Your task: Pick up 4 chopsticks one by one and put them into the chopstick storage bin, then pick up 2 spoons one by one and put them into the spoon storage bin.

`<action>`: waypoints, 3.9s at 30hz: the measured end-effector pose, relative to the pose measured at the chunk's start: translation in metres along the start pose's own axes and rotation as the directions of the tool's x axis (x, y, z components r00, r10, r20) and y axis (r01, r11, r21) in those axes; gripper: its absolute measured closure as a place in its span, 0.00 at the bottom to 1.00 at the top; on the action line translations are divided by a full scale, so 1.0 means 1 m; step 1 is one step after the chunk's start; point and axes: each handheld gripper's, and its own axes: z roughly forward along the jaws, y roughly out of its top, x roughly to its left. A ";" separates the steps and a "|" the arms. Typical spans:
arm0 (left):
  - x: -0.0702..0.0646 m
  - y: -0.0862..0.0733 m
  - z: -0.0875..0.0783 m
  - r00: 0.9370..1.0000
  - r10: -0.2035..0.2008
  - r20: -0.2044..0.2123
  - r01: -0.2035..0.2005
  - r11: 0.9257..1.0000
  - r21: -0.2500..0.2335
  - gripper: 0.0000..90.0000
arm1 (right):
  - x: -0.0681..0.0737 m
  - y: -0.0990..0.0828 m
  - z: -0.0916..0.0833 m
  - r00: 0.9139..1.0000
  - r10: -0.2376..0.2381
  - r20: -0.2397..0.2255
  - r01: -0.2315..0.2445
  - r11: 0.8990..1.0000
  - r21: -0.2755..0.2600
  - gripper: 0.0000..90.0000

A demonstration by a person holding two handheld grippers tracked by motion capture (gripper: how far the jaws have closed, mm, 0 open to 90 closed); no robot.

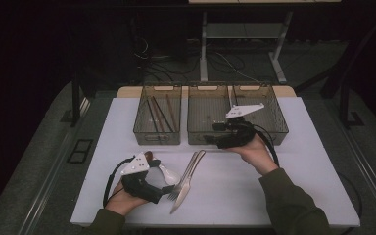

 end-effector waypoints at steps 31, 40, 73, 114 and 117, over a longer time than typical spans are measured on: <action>0.003 0.002 -0.003 0.999 0.005 -0.038 -0.005 1.000 0.011 0.00 | -0.016 -0.131 -0.113 0.979 0.114 0.171 -0.085 0.982 -0.167 0.16; 0.013 0.006 -0.008 0.993 -0.012 -0.115 0.017 0.999 0.039 0.00 | -0.004 -0.153 -0.114 0.978 0.071 0.194 -0.056 0.995 -0.082 0.16; 0.088 -0.016 -0.011 0.933 -0.164 -0.320 0.222 0.963 0.153 0.42 | -0.001 -0.153 -0.106 0.977 0.037 0.211 -0.029 0.999 -0.040 0.16; 0.082 -0.010 -0.014 0.951 -0.180 -0.252 0.233 0.952 0.199 0.91 | 0.001 -0.153 -0.105 0.975 0.015 0.221 -0.010 1.000 -0.023 0.16; 0.082 -0.010 -0.015 0.949 -0.185 -0.254 0.239 0.950 0.199 0.91 | 0.001 -0.152 -0.105 0.975 0.014 0.220 -0.009 1.000 -0.026 0.16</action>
